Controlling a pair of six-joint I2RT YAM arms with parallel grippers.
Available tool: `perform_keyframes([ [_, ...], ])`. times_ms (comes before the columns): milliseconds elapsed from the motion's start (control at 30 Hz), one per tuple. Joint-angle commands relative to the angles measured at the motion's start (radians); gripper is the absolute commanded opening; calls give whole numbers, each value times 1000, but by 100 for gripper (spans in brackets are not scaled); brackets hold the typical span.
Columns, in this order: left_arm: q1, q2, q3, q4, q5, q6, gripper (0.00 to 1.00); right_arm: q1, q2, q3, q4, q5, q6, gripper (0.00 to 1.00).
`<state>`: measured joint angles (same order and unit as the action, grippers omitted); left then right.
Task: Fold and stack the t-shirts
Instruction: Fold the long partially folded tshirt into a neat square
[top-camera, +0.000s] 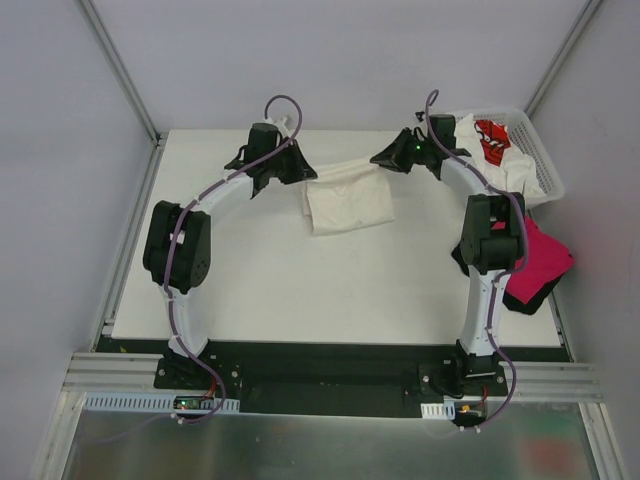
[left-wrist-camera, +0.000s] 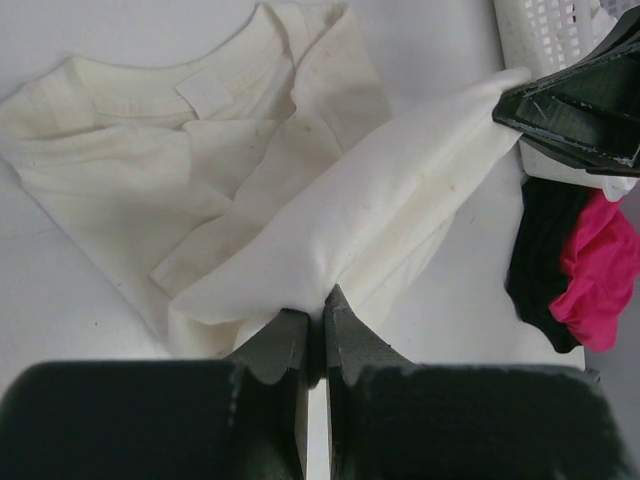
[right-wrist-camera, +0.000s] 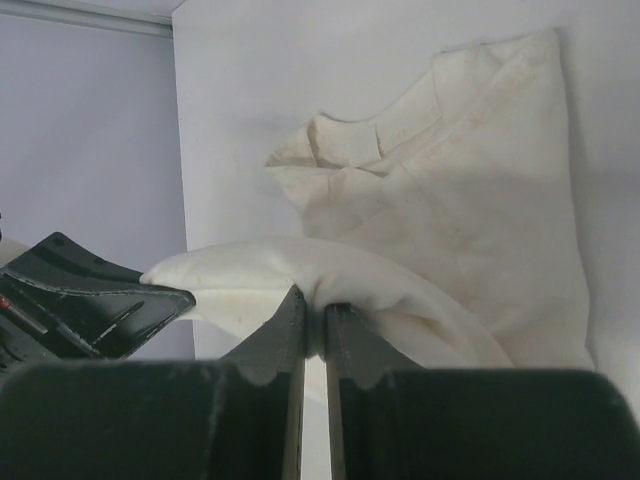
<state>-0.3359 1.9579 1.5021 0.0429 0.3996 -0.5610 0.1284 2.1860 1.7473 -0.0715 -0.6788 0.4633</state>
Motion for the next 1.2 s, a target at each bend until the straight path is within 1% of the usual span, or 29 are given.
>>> perform_keyframes([
  [0,23,-39,33,17,5,9,0,-13,-11,78,-11,13,-20,1],
  [233,24,-45,1,17,-13,6,0,5,93,211,-43,-10,-6,2],
  [267,26,-42,-5,18,-18,4,0,10,110,230,-47,-13,-2,5],
  [300,28,-37,-5,20,-19,4,0,14,151,254,-50,-21,1,11],
  [333,31,-27,-8,20,-21,3,0,17,175,303,-62,-37,15,22],
  [400,38,-16,-17,28,-27,-2,0,20,217,349,-67,-53,29,27],
  [433,43,-4,-19,29,-33,-4,0,22,250,388,-76,-56,32,33],
  [467,46,2,-23,32,-31,-11,10,19,265,402,-83,-54,32,35],
  [500,54,13,-22,41,-27,-14,17,20,274,411,-86,-53,32,37],
  [533,57,27,-19,43,-10,-16,23,16,287,420,-86,-47,34,41],
  [567,58,32,-13,45,-4,-20,29,16,290,425,-86,-45,34,42],
  [600,61,36,-11,48,1,-20,43,14,291,428,-88,-44,34,43],
  [667,61,36,-6,49,5,-16,61,5,281,417,-91,-30,25,45],
  [700,63,33,-6,48,7,-13,82,2,276,414,-91,-25,21,47],
  [767,63,18,-19,48,5,-7,98,-6,256,405,-93,-18,12,49],
  [1000,63,-77,-77,49,5,-8,99,-39,177,385,-111,7,-34,51],
  [1067,61,-126,-107,49,1,-2,99,-36,141,322,-106,-11,-37,51],
  [1100,63,-142,-118,49,-5,0,99,-33,86,286,-82,-11,-38,51],
  [1133,61,-178,-132,49,-7,-2,99,-24,60,209,-71,-11,-44,51],
  [1167,61,-195,-157,49,-7,-2,99,-18,31,177,-61,-13,-46,51],
])
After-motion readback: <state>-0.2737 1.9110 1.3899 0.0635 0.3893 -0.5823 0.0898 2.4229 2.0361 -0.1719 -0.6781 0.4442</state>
